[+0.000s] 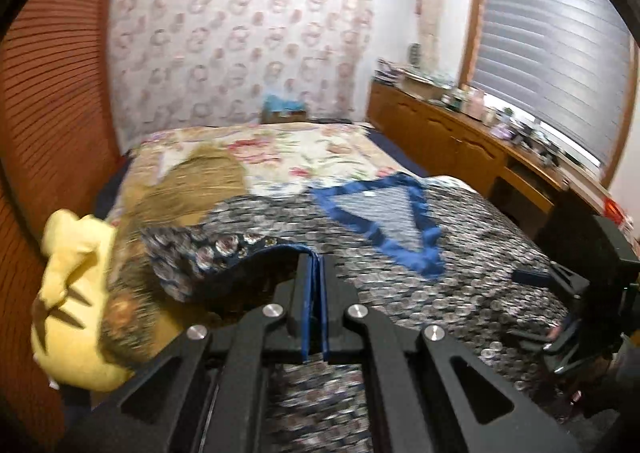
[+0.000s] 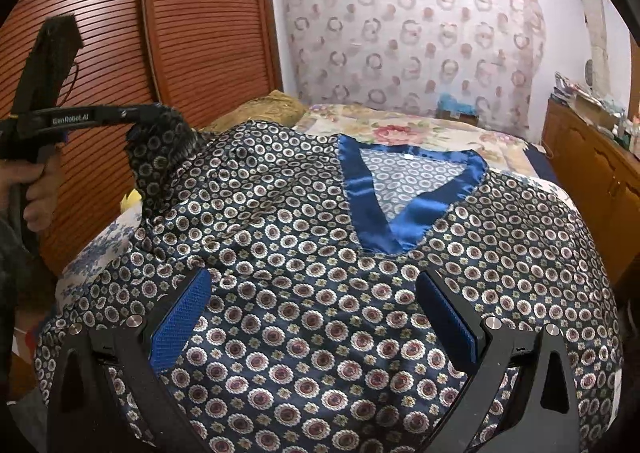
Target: Fold small clothes
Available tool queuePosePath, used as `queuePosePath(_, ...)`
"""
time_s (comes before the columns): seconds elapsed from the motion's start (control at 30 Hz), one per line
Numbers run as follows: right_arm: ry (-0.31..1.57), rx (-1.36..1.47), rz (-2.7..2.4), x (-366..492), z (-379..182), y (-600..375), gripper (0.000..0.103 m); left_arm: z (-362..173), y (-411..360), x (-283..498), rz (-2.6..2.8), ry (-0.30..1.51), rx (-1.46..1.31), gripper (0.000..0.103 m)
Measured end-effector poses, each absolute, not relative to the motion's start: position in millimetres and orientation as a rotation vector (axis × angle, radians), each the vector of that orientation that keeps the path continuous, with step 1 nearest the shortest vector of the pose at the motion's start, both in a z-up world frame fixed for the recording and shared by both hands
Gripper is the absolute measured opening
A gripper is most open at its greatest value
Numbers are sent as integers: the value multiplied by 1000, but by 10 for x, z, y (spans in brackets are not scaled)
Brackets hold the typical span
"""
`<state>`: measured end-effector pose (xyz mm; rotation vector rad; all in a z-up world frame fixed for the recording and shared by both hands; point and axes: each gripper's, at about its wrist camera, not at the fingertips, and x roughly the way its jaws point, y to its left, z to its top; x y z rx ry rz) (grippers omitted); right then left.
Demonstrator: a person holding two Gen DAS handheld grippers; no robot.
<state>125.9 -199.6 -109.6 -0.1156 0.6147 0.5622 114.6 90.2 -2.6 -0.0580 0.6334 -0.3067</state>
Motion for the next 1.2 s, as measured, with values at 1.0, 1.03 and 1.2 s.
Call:
queuePosePath(1.0, 576, -208, 627, 1456, -883, -1687, 101, 169, 1123, 390, -157, 511, -36, 15)
queuePosePath(1.03, 575, -215, 640, 1474, -866, -1650, 100, 158, 1138, 379, -153, 509, -43, 17)
queuePosePath(1.2, 570, -279, 713, 1631, -816, -1334, 97, 70, 1199, 355, -138, 521, -56, 20)
